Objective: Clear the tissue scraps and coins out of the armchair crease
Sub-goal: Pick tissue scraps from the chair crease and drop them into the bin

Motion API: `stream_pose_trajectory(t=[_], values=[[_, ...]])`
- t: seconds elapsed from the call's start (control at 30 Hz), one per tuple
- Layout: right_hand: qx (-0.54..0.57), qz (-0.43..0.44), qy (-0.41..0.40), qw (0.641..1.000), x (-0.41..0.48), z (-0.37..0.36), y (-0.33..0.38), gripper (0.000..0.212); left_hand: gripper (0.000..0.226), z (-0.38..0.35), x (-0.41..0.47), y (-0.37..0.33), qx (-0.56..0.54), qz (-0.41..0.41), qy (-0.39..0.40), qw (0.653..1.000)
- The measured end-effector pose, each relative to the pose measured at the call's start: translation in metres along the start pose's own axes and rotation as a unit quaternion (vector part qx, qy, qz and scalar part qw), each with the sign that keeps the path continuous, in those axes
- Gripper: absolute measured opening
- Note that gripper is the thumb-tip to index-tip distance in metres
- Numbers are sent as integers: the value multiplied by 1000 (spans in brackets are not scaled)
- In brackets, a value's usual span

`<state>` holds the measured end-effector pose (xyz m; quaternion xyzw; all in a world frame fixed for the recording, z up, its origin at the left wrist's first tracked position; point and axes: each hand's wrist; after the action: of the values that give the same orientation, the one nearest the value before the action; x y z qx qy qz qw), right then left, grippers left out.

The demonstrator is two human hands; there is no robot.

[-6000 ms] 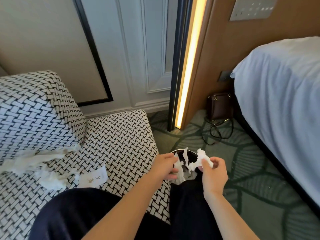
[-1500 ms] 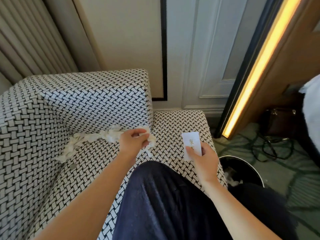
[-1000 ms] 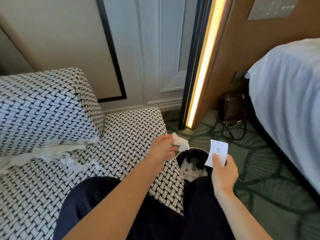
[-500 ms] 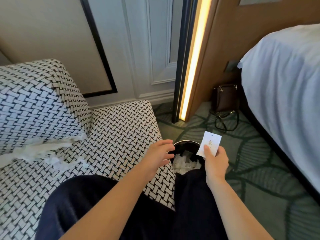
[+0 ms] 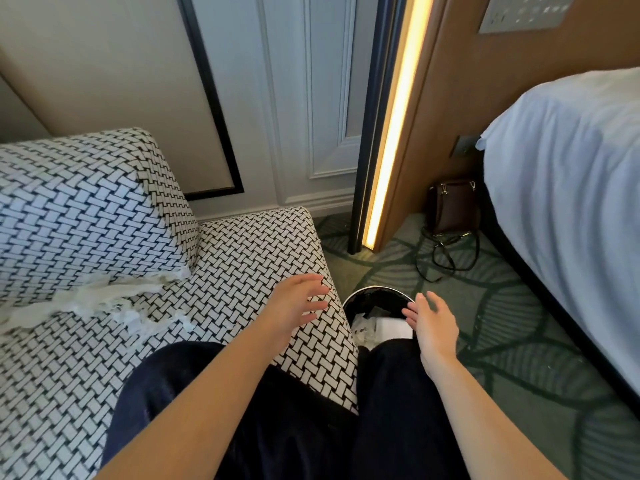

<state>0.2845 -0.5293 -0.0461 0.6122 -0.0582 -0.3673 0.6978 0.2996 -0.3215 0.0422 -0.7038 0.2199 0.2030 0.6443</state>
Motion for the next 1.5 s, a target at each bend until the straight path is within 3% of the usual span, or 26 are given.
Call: stream_pose_trajectory(t=[0.23, 0.53, 0.73, 0.93, 1.2, 1.27, 1.33, 1.5], values=[[-73, 83, 4, 994, -24, -3, -2, 19, 24, 18, -12, -13, -22, -24, -14, 999], [-227, 229, 154, 934, -71, -57, 25, 14, 16, 93, -33, -35, -105, -119, -100, 982], [-314, 349, 265, 842, -114, -127, 60, 19, 23, 170, -41, -29, -155, -142, -186, 960], [-406, 399, 387, 725, -162, -199, 93, 27, 20, 226, -56, -9, -171, -127, -250, 945], [-623, 286, 485, 543, -204, -283, 79, 67, 20, 283, -67, 22, -187, -96, -311, 927], [-647, 250, 492, 526, -209, -297, 66, 69, 18, 293, -69, 31, -195, -85, -322, 922], [-663, 231, 475, 531, -213, -308, 51, 72, 17, 301, -70, 39, -208, -75, -330, 918], [-682, 317, 422, 505, -213, -320, 26, 64, 15, 311, -70, 55, -226, -53, -347, 908]])
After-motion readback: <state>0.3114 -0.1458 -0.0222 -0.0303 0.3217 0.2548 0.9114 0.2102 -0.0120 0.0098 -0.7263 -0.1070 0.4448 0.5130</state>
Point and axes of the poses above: each hand's wrist, its own x-axis towards the middle knuckle, its own z-axis out of the back of the hand, y = z × x, and after that the axes turned 9 degrees about -x, right-handed
